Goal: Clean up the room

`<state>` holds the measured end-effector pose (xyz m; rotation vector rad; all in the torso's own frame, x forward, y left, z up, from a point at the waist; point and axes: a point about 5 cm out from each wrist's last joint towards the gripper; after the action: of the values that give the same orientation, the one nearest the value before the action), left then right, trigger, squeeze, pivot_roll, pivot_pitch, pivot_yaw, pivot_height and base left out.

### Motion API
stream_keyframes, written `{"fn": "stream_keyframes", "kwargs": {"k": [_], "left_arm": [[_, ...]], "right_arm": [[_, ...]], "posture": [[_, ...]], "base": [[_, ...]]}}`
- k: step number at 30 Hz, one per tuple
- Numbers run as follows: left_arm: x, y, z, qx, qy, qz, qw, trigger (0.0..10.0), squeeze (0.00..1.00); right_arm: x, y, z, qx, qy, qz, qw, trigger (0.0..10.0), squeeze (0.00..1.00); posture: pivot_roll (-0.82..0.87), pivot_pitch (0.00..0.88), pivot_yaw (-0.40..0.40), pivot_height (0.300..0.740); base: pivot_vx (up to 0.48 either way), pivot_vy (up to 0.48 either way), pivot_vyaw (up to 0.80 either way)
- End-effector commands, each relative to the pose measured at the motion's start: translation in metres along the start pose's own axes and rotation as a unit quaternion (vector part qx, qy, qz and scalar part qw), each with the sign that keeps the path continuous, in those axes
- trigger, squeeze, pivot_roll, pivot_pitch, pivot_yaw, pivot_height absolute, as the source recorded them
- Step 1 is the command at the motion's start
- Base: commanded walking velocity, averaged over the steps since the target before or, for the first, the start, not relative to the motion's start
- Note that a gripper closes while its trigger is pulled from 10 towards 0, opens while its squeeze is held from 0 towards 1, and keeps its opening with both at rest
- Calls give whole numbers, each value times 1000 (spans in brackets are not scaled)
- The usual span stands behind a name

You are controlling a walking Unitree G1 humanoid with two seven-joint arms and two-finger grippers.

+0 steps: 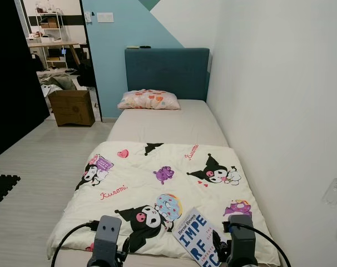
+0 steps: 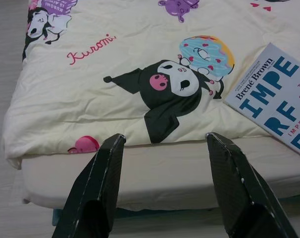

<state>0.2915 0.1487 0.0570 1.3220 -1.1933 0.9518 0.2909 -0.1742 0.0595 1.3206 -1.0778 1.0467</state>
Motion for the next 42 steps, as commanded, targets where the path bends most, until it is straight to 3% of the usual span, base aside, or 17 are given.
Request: {"fn": "stream_keyframes", "kwargs": {"k": [1,9,30,42], "left_arm": [[-4,3,-2,6,4,-3,1000,10000,0],[-1,2,-2,-4,9,7,1000,10000,0],[0,5,0,-16,15,18,1000,10000,0],[0,7,-1,-10,9,20,1000,10000,0]], "right_arm": [[-8,4,-3,2,4,-10,1000,10000,0],[-10,6,-5,2,3,-11,1000,10000,0],[-11,9,-5,2,2,-10,1000,10000,0],[-13,10,-5,0,2,-13,1000,10000,0]], "posture": [[-27,127,1,702],[-32,117,6,702],[-32,107,7,702],[-27,117,7,702]], "base": [[0,0,0],[0,0,0],[324,0,0],[0,0,0]]}}
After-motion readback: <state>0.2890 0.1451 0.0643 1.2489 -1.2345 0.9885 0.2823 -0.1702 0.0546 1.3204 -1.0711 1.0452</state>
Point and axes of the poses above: a point about 5 cm out from each wrist's last joint towards the gripper, its own y axis pointing back from the gripper into the wrist, its own x axis along the axis of the wrist's last joint, z = x × y, and after that the axes turned 3 degrees about -y, right-handed
